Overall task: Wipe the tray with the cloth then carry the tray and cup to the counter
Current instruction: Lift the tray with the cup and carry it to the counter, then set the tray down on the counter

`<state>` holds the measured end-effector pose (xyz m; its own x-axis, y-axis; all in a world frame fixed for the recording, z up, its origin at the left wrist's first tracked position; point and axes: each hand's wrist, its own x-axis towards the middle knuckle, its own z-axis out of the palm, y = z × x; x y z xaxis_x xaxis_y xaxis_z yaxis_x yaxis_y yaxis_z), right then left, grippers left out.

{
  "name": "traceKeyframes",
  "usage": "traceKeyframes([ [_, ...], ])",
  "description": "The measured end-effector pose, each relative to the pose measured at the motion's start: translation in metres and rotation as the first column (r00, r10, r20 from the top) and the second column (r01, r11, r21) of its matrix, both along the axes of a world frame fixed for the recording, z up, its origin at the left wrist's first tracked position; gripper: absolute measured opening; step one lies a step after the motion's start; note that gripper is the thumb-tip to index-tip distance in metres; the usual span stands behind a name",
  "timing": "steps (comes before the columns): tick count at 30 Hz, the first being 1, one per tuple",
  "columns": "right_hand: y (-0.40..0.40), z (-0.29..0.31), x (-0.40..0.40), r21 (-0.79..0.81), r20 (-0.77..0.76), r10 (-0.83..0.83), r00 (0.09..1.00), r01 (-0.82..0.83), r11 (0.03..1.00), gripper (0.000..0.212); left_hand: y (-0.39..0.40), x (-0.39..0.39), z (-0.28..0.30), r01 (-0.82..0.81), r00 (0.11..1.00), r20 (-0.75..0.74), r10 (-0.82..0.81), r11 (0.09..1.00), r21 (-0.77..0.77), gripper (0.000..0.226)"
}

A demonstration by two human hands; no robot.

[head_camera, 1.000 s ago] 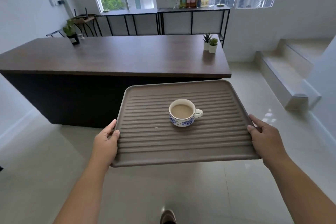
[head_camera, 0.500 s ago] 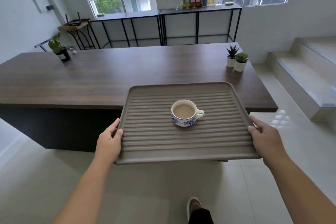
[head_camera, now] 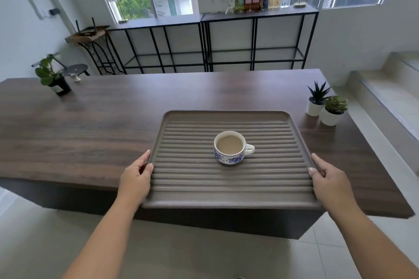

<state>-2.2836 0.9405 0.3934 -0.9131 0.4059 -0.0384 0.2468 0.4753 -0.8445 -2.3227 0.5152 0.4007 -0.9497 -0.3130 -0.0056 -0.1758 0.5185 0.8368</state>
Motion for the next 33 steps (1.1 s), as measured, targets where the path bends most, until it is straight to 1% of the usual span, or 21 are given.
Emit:
traceKeyframes([
  [5,-0.007,-0.002,-0.038,0.032,0.036,-0.020,0.999,0.019,0.999,0.045,-0.005,-0.050,-0.005,0.042,0.999,0.025,-0.041,0.998,-0.051,0.045],
  [8,-0.013,-0.005,-0.056,0.034,0.037,-0.067,0.997,0.066,0.997,0.045,-0.007,-0.075,-0.008,0.058,0.998,0.036,-0.055,0.996,-0.074,0.045],
  [11,-0.018,-0.008,-0.071,0.038,0.038,-0.132,0.991,0.131,0.991,0.040,-0.011,-0.098,-0.014,0.066,0.997,0.047,-0.062,0.995,-0.071,0.046],
  [14,-0.024,-0.009,-0.084,0.090,0.028,-0.190,0.981,0.187,0.978,0.037,-0.013,-0.121,-0.017,0.062,0.997,0.045,-0.060,0.996,-0.057,0.046],
  [18,-0.029,-0.009,-0.100,0.146,0.026,-0.226,0.974,0.220,0.964,0.037,-0.013,-0.146,-0.020,0.068,0.997,0.031,-0.065,0.995,-0.078,0.043],
  [21,-0.032,-0.012,-0.111,0.220,-0.009,-0.229,0.973,0.225,0.949,0.036,-0.013,-0.160,-0.022,0.087,0.996,0.030,-0.084,0.992,-0.091,0.043],
  [23,-0.034,-0.013,-0.119,0.254,-0.015,-0.227,0.974,0.223,0.941,0.037,-0.012,-0.168,-0.020,0.094,0.996,0.022,-0.092,0.987,-0.132,0.043],
  [33,-0.028,-0.018,-0.150,0.331,-0.052,-0.201,0.978,0.207,0.921,0.036,-0.010,-0.185,-0.031,0.073,0.997,-0.018,-0.079,0.976,-0.205,0.042],
])
